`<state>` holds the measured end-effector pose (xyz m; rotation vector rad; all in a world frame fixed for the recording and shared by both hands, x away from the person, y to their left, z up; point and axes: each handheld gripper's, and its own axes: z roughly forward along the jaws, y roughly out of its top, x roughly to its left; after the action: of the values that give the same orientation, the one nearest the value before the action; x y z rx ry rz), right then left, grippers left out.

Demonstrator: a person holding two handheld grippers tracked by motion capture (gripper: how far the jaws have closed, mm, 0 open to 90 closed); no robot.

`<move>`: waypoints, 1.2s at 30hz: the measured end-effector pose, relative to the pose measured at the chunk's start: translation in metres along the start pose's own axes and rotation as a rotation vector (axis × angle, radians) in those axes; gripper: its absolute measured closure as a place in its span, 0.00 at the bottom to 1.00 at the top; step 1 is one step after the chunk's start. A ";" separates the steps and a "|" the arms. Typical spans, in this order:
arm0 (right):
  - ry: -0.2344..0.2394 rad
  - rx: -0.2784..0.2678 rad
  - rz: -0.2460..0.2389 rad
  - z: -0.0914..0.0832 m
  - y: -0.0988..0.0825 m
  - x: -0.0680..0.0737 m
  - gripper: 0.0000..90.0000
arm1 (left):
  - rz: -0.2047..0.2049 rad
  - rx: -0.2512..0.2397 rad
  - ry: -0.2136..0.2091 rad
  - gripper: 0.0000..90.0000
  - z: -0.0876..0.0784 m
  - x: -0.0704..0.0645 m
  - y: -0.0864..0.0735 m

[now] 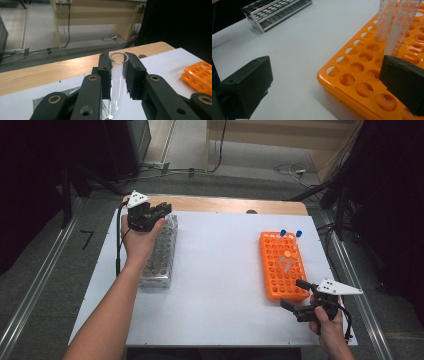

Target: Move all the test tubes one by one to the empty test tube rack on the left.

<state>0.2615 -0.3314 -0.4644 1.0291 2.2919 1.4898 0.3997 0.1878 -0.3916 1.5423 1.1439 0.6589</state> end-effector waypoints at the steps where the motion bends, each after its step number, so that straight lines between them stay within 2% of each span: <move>1: 0.000 0.000 -0.002 0.000 0.000 0.000 0.00 | -0.006 -0.004 0.005 0.85 0.002 0.002 0.000; 9: 0.005 -0.001 0.006 0.000 -0.001 0.000 0.00 | -0.050 -0.007 0.083 0.85 0.019 0.015 -0.006; 15: 0.006 -0.001 0.007 0.001 -0.002 -0.002 0.00 | -0.060 0.001 0.098 0.85 0.028 0.018 -0.010; 18: 0.004 0.002 0.010 0.001 -0.002 -0.001 0.00 | -0.040 0.025 0.104 0.85 0.033 0.015 -0.013; 23: 0.002 0.002 0.009 0.001 -0.002 -0.001 0.00 | 0.003 0.090 0.123 0.85 0.040 0.010 -0.018; 27: 0.001 0.002 0.010 0.001 -0.002 -0.001 0.00 | 0.020 0.144 0.131 0.84 0.044 0.009 -0.022; 31: -0.002 0.003 0.010 0.001 -0.002 -0.001 0.00 | 0.027 0.162 0.130 0.84 0.046 0.007 -0.024; 34: -0.001 0.001 0.006 0.002 -0.002 -0.002 0.00 | 0.020 0.175 0.115 0.78 0.045 0.006 -0.023; 36: -0.001 0.002 0.009 0.002 -0.002 -0.002 0.00 | 0.017 0.188 0.116 0.67 0.044 0.005 -0.023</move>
<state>0.2629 -0.3317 -0.4678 1.0418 2.2917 1.4908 0.4319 0.1738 -0.4265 1.6913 1.3123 0.6746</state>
